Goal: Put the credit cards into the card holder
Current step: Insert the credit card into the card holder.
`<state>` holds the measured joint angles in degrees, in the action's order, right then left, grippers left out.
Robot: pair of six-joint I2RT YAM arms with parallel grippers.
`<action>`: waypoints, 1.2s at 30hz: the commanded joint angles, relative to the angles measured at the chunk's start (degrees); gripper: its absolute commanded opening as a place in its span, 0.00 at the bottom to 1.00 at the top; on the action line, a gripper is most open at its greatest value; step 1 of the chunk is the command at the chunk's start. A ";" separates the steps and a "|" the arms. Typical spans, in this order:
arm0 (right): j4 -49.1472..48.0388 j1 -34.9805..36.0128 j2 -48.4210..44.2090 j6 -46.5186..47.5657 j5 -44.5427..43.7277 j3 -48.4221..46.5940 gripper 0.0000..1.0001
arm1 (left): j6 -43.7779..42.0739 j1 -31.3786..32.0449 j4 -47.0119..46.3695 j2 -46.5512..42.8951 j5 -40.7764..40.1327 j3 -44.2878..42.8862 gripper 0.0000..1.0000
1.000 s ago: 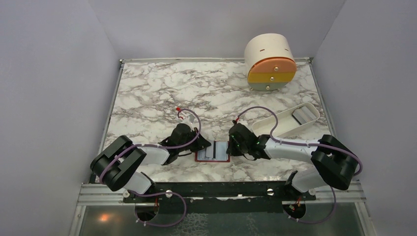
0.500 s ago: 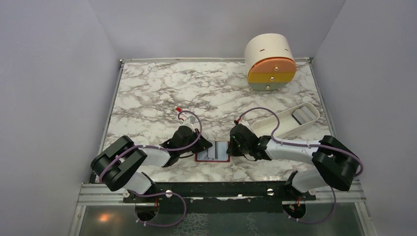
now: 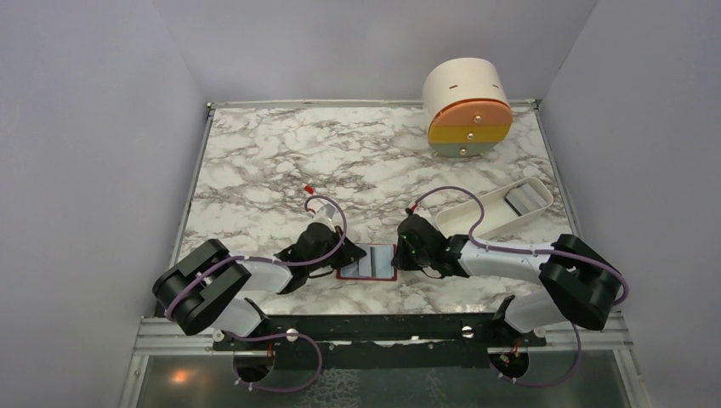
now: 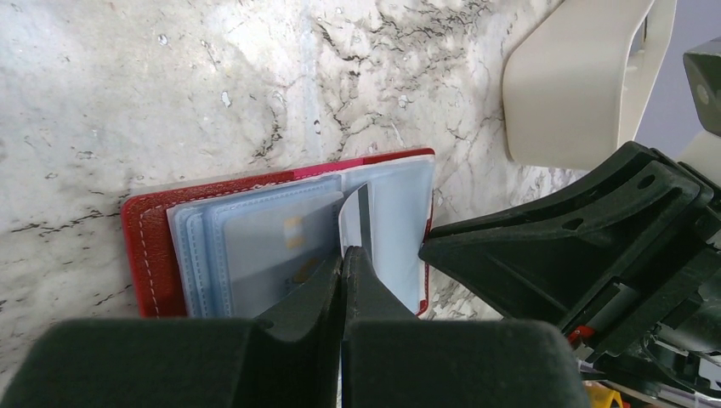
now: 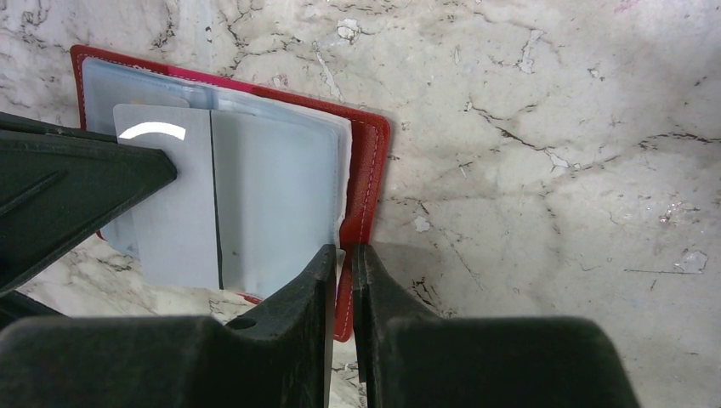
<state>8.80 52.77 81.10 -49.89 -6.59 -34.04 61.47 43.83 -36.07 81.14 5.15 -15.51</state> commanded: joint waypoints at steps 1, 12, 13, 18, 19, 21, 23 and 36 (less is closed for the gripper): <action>0.81 0.58 1.04 -2.17 2.91 1.94 0.13 | -0.78 1.28 2.71 1.34 -2.50 0.65 0.00; -0.40 0.57 0.48 -3.95 3.23 2.83 0.13 | 0.13 3.69 1.19 2.21 -3.74 1.08 0.04; -0.46 0.58 0.44 -4.03 3.25 2.96 0.13 | 0.24 3.71 1.19 2.07 -3.68 1.23 0.07; -0.41 0.58 -0.15 -4.20 3.09 3.53 0.13 | 0.58 3.71 1.31 -0.23 -3.63 2.05 0.26; -0.41 0.58 -0.22 -4.25 3.03 3.61 0.13 | 0.57 3.71 1.32 -0.92 -3.84 2.25 0.28; -0.27 0.58 -0.41 -4.23 2.98 3.70 0.13 | 0.48 3.71 1.61 -2.27 -4.21 2.45 0.33; -0.32 0.58 -0.51 -4.12 2.90 3.79 0.13 | 0.41 3.71 2.60 -3.37 -4.56 2.39 0.36; -1.22 0.57 -0.19 -4.08 3.94 3.82 0.13 | -1.35 3.71 14.19 -7.46 -7.13 0.23 0.45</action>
<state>5.91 52.88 80.58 -53.80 -3.53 -32.05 61.87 47.37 -30.79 75.09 1.61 -14.20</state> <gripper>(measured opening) 0.130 0.442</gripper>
